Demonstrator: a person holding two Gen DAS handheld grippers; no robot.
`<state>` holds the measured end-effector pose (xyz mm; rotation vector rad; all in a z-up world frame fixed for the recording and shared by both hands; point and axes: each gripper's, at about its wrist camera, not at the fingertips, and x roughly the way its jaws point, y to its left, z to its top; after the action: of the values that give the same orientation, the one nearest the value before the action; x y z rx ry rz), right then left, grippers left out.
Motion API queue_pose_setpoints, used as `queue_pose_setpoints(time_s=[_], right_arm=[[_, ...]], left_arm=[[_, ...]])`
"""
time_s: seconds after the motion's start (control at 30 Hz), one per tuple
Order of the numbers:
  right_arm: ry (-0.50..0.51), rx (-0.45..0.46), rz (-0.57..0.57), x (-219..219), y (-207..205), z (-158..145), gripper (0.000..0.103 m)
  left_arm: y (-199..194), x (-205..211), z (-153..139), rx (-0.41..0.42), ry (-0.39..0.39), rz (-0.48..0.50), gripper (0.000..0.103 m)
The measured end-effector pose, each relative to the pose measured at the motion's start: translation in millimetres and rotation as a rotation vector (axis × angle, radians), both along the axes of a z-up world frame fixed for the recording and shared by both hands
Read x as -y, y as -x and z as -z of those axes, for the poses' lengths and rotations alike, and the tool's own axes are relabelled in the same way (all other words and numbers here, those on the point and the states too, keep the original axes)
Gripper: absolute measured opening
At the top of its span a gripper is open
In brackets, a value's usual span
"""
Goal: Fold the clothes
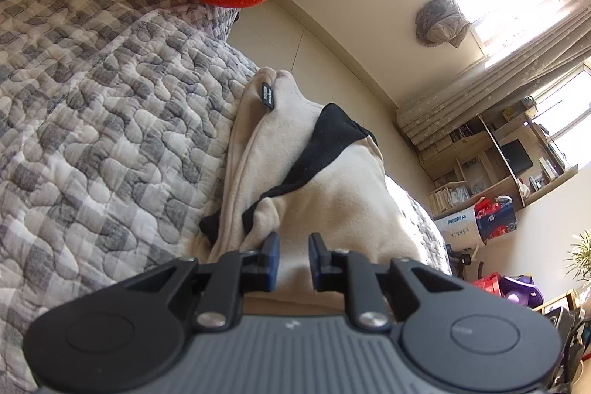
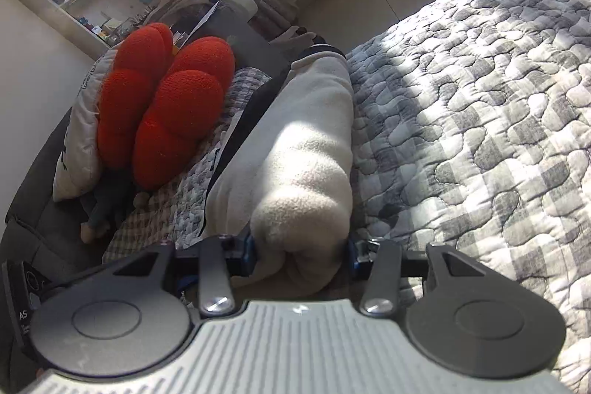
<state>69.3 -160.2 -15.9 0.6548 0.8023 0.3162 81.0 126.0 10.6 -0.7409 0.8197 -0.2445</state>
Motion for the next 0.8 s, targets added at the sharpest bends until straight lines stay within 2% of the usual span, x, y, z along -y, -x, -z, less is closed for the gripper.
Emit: queue_pose_setpoints(time_s=[0.03, 0.13, 0.17, 0.2, 0.3, 0.43, 0.67, 0.8], right_arm=[[0.016, 0.006, -0.009, -1.2, -0.5, -1.0, 0.047], [0.083, 0.018, -0.032, -8.0, -2.3, 1.9, 0.047], [0.103, 0.025, -0.037, -10.6, -2.8, 2.7, 0.047], [0.115, 0.028, -0.039, -12.1, -3.2, 2.9, 0.047], [0.134, 0.031, -0.047, -12.4, -2.9, 3.5, 0.047], [0.169, 0.046, -0.060, -16.1, -0.7, 2.8, 0.047], [0.180, 0.059, -0.080, -16.0, 1.3, 3.0, 0.047], [0.184, 0.061, -0.087, -16.1, 0.8, 2.7, 0.047]], left_arm=[[2.4, -4.9, -1.4, 0.005, 0.018, -0.010, 0.036], [7.7, -20.6, -1.9, 0.014, 0.064, -0.032, 0.054], [7.1, -23.4, 0.7, -0.014, 0.058, -0.045, 0.063], [6.5, -26.2, 3.6, -0.044, 0.046, -0.064, 0.079], [6.5, -34.7, 10.2, -0.086, 0.049, -0.112, 0.080], [6.9, -32.4, 11.3, -0.061, 0.134, -0.081, 0.082], [2.2, -6.0, 16.0, -0.083, 0.034, -0.046, 0.083], [0.9, -7.2, 17.7, -0.085, 0.031, -0.057, 0.081]])
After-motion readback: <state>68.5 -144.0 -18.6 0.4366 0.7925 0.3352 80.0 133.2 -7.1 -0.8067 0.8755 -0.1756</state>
